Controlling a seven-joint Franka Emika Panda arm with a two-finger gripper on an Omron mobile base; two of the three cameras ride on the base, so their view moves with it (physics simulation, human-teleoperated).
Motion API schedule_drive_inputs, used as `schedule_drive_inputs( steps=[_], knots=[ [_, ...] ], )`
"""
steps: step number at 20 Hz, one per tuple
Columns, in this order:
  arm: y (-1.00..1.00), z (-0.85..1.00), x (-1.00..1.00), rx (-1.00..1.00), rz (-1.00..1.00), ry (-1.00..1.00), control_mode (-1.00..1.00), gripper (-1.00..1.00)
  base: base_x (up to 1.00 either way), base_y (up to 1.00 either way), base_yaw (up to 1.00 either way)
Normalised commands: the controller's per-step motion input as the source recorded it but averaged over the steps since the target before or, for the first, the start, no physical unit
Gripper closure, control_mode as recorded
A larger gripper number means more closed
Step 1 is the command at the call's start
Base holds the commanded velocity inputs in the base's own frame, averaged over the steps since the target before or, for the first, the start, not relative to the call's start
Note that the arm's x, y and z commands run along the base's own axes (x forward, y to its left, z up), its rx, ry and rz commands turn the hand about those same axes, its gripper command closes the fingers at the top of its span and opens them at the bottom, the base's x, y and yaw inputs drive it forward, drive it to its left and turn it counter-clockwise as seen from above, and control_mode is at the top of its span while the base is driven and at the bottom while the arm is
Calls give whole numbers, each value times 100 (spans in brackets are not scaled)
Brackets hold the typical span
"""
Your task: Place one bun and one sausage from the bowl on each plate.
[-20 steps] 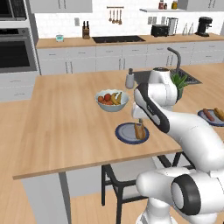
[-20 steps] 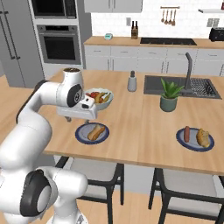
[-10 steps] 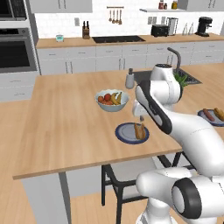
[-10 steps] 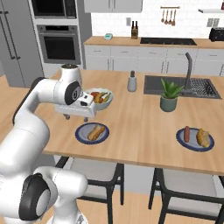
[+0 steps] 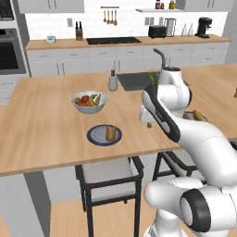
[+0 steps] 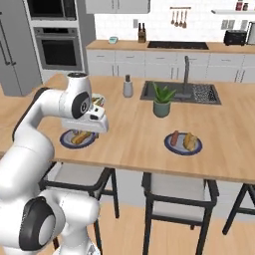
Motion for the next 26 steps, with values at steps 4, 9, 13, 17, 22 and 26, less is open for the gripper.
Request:
schedule_drive_inputs(
  steps=[4,9,13,17,22,26],
  knots=[
    [0,0,0,0,0,0,100,-100,1,-100,0],
    [0,0,0,0,0,0,100,-100,0,-100,0],
    [0,0,0,0,0,0,100,-100,8,-100,0],
    [0,0,0,0,0,0,100,-100,8,-100,0],
    [0,0,0,0,0,0,100,-100,3,-100,0],
    [0,0,0,0,0,0,100,-100,9,-87,-2]
  ],
)
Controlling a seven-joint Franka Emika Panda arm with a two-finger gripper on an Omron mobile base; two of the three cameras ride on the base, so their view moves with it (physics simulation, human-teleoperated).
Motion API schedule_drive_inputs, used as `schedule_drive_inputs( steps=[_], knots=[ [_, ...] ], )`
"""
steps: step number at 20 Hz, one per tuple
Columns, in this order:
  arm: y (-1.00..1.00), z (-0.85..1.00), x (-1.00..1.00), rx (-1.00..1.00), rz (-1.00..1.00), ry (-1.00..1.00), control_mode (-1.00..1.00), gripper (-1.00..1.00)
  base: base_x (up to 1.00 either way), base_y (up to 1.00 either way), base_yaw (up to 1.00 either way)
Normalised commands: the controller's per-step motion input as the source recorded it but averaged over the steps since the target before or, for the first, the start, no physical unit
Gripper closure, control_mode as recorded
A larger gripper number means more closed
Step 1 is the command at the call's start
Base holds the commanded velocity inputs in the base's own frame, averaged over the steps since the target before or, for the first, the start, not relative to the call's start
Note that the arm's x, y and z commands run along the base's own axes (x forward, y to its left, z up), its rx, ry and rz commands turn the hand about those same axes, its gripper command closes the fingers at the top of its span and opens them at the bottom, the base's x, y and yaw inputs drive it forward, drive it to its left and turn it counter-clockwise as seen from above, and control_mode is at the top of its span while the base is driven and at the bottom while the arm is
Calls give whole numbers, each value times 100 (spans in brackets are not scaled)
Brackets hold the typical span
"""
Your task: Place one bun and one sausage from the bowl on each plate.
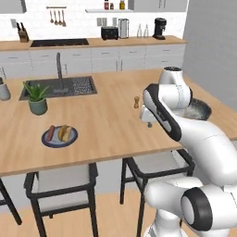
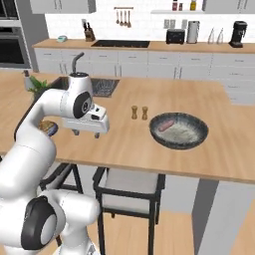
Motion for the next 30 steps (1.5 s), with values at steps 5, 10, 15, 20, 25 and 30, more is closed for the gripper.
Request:
schedule_drive_inputs(
  steps=[5,10,15,20,25,30],
  knots=[
    [0,0,0,0,0,0,100,-100,16,-81,-3],
    [0,0,0,0,0,0,100,-100,33,-66,-3],
    [0,0,0,0,0,0,100,-100,52,-42,0],
    [0,0,0,0,0,0,100,-100,39,-26,0],
    [0,0,0,0,0,0,100,-100,25,-42,0],
    [0,0,0,0,0,0,100,-100,31,-51,0]
  ],
)
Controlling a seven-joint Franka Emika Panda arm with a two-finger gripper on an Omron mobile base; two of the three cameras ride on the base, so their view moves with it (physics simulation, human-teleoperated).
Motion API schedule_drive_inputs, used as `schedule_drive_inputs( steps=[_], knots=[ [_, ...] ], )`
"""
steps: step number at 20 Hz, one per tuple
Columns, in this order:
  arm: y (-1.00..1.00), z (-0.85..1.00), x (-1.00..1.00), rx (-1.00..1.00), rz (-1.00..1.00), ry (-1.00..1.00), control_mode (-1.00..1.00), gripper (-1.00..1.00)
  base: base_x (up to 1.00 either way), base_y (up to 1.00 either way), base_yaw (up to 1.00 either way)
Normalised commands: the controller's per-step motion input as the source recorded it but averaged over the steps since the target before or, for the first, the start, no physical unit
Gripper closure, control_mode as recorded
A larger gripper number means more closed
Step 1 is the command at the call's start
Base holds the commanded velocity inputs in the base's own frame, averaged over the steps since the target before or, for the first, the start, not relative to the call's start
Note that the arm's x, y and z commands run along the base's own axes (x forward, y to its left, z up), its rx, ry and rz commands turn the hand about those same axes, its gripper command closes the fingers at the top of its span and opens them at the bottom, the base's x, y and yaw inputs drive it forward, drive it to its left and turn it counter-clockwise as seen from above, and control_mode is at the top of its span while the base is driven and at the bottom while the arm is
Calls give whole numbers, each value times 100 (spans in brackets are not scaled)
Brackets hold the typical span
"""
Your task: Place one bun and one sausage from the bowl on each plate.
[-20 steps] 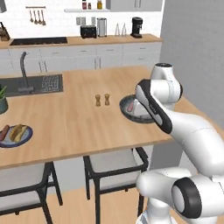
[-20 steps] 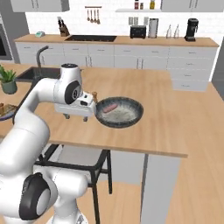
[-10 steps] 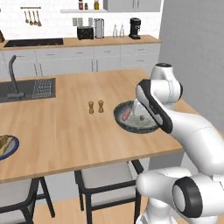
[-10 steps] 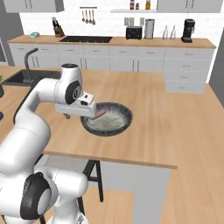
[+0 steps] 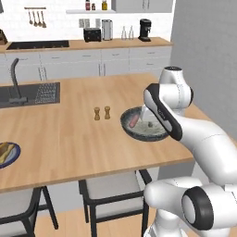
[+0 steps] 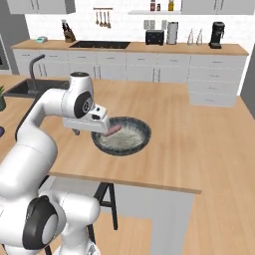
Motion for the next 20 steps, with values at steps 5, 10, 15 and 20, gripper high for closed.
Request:
schedule_drive_inputs(
  steps=[5,10,15,20],
  knots=[
    [0,0,0,0,0,0,100,-100,20,-55,0],
    [0,0,0,0,0,0,100,-100,30,-27,0],
    [0,0,0,0,0,0,100,-100,76,-22,-4],
    [0,-3,20,1,-1,0,-100,-100,73,-12,-3]
  ],
)
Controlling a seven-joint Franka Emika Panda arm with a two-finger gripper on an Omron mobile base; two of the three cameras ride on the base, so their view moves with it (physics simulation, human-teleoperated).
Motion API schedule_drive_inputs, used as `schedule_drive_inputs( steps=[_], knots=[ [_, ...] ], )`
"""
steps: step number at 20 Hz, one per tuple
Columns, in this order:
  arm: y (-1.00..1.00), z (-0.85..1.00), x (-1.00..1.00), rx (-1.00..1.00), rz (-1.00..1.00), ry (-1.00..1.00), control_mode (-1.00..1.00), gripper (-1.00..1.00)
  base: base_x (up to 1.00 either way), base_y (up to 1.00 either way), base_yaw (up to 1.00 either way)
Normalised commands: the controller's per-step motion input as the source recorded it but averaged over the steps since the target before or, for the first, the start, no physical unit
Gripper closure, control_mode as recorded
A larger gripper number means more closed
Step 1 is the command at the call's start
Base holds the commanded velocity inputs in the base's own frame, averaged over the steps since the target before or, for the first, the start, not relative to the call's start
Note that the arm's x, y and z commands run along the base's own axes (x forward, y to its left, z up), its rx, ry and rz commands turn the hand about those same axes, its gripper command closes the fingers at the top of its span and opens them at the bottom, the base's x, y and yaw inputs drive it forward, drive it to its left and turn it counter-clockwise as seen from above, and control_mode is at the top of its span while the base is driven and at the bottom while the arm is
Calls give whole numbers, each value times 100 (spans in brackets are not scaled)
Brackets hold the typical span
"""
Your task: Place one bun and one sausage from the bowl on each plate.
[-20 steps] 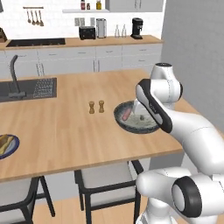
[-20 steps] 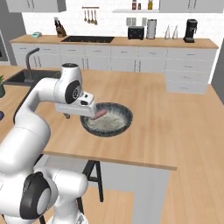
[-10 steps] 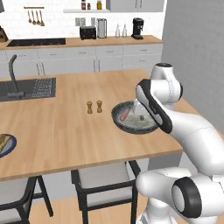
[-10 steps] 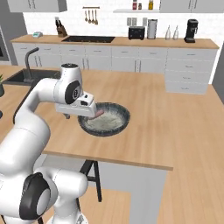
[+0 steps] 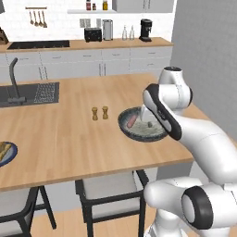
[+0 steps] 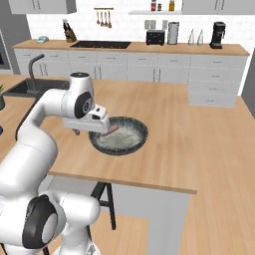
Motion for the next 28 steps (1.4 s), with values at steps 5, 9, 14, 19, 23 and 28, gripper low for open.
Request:
schedule_drive_inputs(
  steps=[5,9,14,19,23,28],
  knots=[
    [-2,-18,100,7,-4,0,-100,-100,0,0,0],
    [-2,-35,100,9,-4,0,-100,-100,0,0,0],
    [0,-46,100,9,-3,-1,-100,-100,0,0,0],
    [0,-32,81,8,-1,-4,-100,-100,0,0,0],
    [-4,-36,34,2,0,-1,-100,-100,0,0,0],
    [8,-49,63,4,-5,0,-100,-100,0,0,0]
  ],
)
